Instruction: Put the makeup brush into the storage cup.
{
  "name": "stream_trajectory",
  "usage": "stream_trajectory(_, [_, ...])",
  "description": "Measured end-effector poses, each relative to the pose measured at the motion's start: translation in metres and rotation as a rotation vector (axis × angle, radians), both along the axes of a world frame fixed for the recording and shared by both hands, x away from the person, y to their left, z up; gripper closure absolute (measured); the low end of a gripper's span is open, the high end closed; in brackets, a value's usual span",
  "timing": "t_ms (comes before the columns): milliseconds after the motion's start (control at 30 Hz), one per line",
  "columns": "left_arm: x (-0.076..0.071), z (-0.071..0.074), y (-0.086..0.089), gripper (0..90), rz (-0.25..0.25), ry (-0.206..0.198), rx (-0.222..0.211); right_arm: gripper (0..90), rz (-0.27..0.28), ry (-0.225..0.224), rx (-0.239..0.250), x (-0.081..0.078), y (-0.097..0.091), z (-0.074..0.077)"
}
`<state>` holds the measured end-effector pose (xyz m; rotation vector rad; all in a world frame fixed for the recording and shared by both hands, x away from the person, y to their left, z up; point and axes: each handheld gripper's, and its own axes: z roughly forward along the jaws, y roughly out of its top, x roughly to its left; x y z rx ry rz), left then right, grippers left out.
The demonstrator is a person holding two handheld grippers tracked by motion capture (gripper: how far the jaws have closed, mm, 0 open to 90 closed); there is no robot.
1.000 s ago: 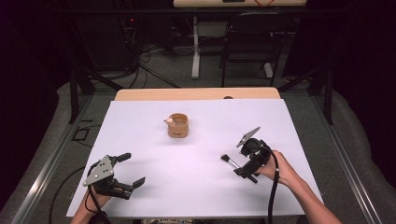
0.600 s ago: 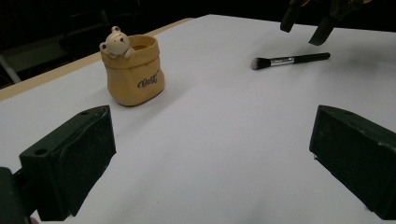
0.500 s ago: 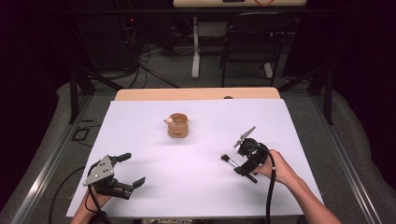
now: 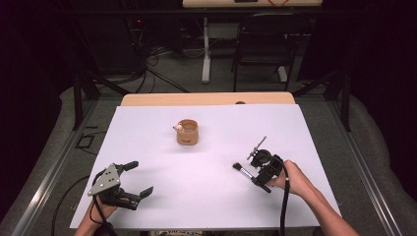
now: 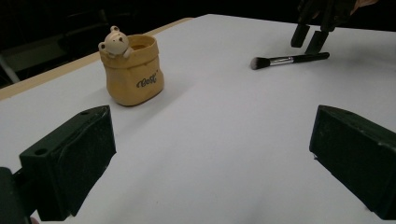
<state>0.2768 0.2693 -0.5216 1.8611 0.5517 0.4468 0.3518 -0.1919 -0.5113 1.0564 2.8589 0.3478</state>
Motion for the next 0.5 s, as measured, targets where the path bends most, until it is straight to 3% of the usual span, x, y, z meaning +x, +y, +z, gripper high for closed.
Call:
stream_trajectory(267, [0.0, 0.0, 0.0001, 0.2, 0.001, 0.001, 0.003, 66.4, -0.006, 0.007, -0.016, -0.0003, 0.001, -0.0073])
stream_trajectory(333, [-0.0001, 0.0002, 0.0006, 0.2, -0.002, 0.002, 0.004, 68.6, 0.007, 0.043, -0.088, 0.0009, 0.0015, -0.0034])
stream_trajectory(367, [-0.0003, 0.0001, 0.0003, 0.2, 0.001, 0.002, 0.002, 69.4, 0.008, 0.046, -0.084, 0.0007, 0.0015, -0.0037])
stream_trajectory(400, [-0.0001, 0.0001, 0.0003, 0.2, 0.0, 0.001, 0.004, 69.9, -0.007, 0.021, -0.043, -0.0003, 0.0011, -0.008])
stream_trajectory(500, [0.0002, 0.0, -0.0002, 0.2, -0.009, 0.004, 0.006, 71.8, -0.007, 0.029, -0.047, -0.0006, 0.001, -0.0103])
